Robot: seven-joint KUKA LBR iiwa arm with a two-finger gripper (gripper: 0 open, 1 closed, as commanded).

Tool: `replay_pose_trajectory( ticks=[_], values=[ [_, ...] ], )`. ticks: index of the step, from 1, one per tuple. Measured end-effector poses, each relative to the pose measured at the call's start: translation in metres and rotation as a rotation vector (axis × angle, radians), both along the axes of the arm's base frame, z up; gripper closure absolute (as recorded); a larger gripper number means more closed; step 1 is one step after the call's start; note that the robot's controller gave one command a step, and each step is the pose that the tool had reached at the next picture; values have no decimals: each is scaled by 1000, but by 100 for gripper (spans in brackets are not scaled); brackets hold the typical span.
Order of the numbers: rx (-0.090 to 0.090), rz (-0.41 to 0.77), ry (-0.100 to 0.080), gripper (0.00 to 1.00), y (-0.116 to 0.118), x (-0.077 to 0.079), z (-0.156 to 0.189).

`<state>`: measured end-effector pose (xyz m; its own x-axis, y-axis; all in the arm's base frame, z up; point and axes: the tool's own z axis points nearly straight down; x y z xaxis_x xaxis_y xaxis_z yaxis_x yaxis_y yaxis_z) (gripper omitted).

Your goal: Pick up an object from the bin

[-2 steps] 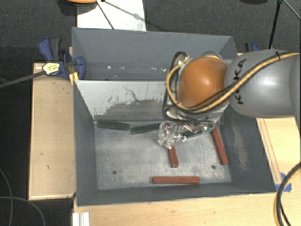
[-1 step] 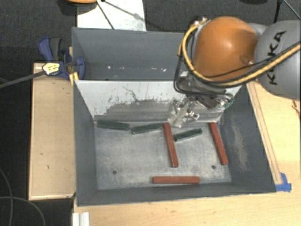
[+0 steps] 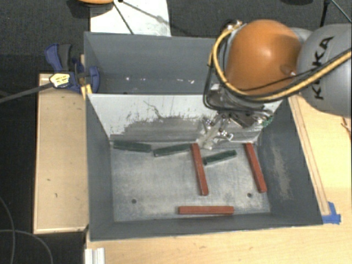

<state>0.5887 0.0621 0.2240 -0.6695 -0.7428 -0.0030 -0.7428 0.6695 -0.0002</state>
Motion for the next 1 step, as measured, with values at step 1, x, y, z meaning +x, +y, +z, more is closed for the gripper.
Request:
replay_pose_trajectory(
  ticks=[1],
  values=[
    [0, 58, -8, 100, 5, -9, -36]
  ],
)
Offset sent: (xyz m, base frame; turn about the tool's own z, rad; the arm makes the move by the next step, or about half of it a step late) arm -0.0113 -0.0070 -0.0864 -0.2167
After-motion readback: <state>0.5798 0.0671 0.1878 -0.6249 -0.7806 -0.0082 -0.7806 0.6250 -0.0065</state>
